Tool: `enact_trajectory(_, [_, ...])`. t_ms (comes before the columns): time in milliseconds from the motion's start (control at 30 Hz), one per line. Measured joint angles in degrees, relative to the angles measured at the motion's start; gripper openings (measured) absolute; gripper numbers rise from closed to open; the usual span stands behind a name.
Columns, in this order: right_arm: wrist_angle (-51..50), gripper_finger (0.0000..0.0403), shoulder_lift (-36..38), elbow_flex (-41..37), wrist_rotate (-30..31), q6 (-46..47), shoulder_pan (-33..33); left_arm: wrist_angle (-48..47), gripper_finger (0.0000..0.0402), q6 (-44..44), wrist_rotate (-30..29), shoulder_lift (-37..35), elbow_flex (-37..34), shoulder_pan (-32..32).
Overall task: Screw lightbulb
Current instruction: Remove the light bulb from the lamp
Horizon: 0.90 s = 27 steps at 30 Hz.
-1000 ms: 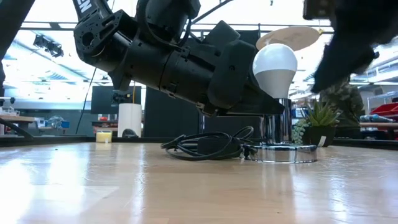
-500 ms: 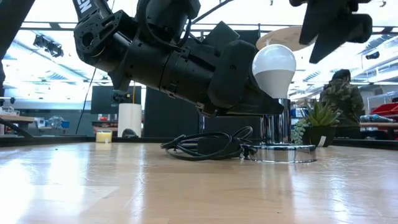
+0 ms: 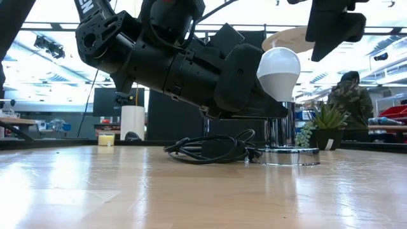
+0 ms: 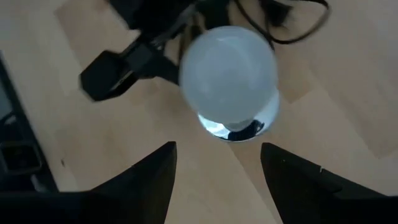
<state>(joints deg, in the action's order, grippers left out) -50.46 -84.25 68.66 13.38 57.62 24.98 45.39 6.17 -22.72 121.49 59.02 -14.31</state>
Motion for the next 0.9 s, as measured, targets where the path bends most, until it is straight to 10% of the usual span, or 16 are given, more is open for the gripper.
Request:
enact_trajectory(400, [3.24,0.0265,0.0,0.0,-3.0,-5.78,-1.71,1.11,0.0233,-4.21,0.59,0.31,-0.53,-1.37])
enact_trajectory(900, [3.47,0.0265,0.0,-0.04,-2.14,-6.82,-2.08,28.48,0.0233,-9.33,0.32,0.49,-13.52,-2.03])
